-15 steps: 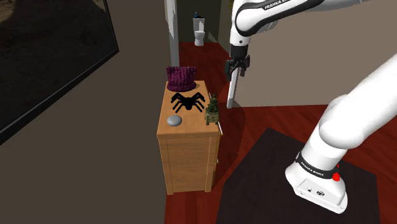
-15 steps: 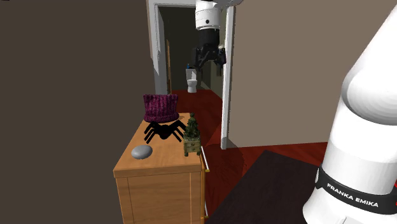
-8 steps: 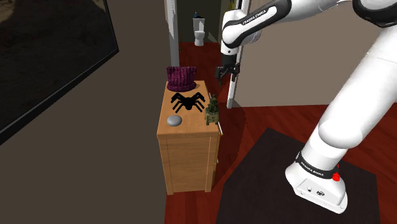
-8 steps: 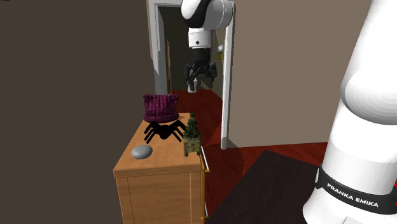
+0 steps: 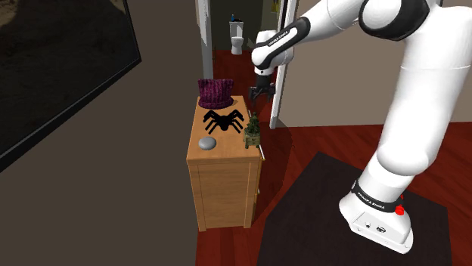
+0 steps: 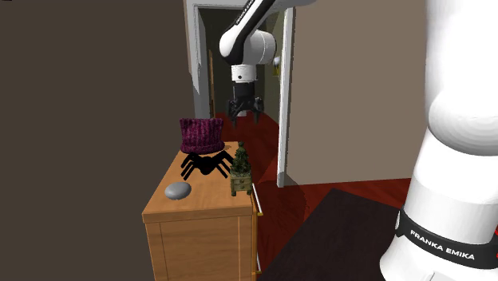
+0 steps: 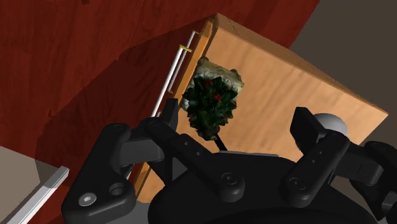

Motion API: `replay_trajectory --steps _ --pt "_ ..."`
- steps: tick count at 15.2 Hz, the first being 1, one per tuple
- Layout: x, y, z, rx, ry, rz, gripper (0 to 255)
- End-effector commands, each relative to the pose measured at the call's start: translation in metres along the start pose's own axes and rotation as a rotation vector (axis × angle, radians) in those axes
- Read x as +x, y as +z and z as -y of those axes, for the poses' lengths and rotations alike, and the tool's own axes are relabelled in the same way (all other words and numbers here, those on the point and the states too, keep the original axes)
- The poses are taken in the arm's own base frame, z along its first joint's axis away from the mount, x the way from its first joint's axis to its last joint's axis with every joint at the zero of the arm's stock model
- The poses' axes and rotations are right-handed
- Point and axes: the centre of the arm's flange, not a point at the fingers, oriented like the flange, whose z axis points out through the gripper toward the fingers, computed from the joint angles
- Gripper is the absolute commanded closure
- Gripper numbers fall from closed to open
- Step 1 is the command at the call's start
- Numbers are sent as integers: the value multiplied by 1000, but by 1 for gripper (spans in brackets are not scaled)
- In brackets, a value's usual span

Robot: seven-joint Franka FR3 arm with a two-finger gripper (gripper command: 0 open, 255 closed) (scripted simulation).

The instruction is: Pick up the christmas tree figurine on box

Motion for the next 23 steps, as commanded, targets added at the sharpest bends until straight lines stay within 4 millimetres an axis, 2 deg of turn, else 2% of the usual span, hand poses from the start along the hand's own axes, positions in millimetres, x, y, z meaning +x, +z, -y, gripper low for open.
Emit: replay_trajectory --steps 1,7,14,16,17,23 --pt "21 17 -5 3 22 -2 0" --pt "80 65 -21 12 85 -5 0" --pt "80 102 -20 12 85 -5 0" --pt "80 105 -20 12 85 -5 0" --pt "81 105 -20 12 85 -5 255" --pt "80 106 -20 12 85 -5 255"
